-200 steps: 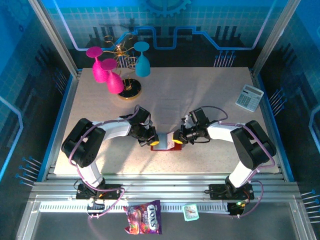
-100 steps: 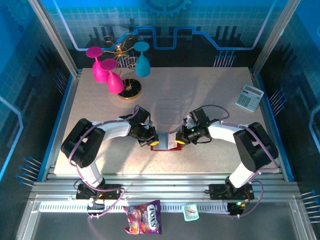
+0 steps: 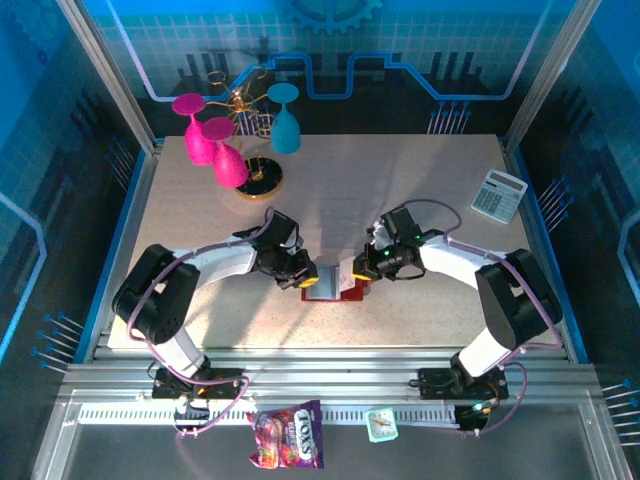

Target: Take the credit cards out of the card holder

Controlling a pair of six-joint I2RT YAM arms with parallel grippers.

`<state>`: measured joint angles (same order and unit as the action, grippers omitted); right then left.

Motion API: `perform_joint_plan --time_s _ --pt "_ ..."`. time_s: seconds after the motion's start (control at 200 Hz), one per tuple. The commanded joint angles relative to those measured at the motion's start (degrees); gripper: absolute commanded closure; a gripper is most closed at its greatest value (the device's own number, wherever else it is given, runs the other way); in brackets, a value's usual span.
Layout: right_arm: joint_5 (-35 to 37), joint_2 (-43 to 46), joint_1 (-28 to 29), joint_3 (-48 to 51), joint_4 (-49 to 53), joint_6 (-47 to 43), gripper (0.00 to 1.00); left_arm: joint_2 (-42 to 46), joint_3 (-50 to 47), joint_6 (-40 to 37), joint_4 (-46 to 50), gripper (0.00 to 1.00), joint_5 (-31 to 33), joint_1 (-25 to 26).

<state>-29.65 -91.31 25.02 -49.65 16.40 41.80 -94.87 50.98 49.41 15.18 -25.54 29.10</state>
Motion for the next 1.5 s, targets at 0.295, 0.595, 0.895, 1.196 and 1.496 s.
perform_joint_plan --time_s 0.295,0.595,0.895,1.196,1.496 --pt "4.82 -0.56 -1.9 -18.4 20.38 -29.2 1.0 10.58 -2.13 0.48 -3.29 0.81 6.79 -2.93" --pt "17.91 -8.77 0.35 -35.11 36.28 -59.66 1.0 14.97 -6.84 2.13 -7.71 0.81 7.87 -6.06" --pt "25.87 -17.68 4.88 -44.51 44.8 -83.49 1.0 18.17 -9.07 1.55 -7.93 0.81 8.04 -6.52" --pt "28.61 -25.25 5.22 -56.14 50.18 -89.86 1.0 23.52 -10.93 2.4 -6.94 0.81 10.52 -6.54" --pt "29.98 -31.35 5.02 -67.31 54.17 -93.36 1.0 26.75 -11.43 3.66 -6.33 0.81 12.99 -6.61"
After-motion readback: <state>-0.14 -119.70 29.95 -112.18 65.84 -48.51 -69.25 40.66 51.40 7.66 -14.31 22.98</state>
